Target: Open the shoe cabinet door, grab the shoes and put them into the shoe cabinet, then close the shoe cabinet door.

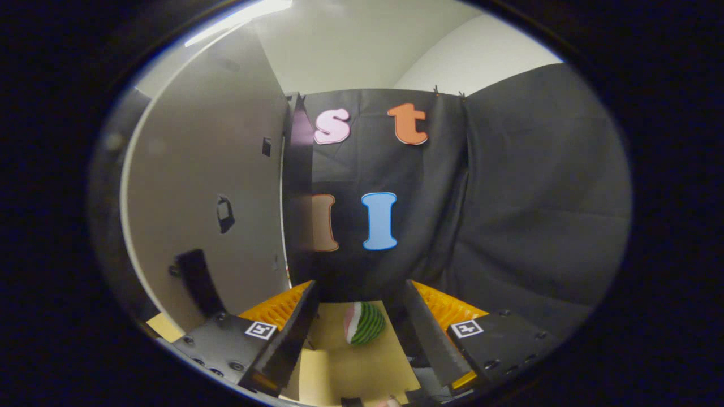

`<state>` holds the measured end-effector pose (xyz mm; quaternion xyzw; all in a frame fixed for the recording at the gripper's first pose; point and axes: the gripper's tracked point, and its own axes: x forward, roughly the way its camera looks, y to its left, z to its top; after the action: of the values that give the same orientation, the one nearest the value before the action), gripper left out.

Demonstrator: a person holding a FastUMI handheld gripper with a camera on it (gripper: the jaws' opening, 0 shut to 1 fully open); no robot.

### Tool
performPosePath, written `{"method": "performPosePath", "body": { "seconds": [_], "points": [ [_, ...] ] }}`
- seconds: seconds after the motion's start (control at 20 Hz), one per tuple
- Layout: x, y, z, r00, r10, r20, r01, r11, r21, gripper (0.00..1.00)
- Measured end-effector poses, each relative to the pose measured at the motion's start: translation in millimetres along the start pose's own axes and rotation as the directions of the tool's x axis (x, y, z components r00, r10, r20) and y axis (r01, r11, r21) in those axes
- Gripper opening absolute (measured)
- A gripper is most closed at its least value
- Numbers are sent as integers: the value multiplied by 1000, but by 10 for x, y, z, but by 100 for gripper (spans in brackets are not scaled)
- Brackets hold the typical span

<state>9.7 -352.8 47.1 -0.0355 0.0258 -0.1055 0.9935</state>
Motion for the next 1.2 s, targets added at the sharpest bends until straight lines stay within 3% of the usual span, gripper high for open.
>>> {"method": "performPosePath", "body": {
  "seconds": [0.25, 0.5, 0.8, 1.2],
  "points": [
    [295, 371, -48, 998, 59, -8, -59, 998, -16, 96],
    [271, 423, 32, 999, 48, 7, -48, 999, 23, 92],
    [129, 762, -66, 1000, 21, -16, -22, 999, -39, 91],
    [80, 1846, -111, 1000, 16, -3, -16, 1000, -7, 91]
  ]
}}
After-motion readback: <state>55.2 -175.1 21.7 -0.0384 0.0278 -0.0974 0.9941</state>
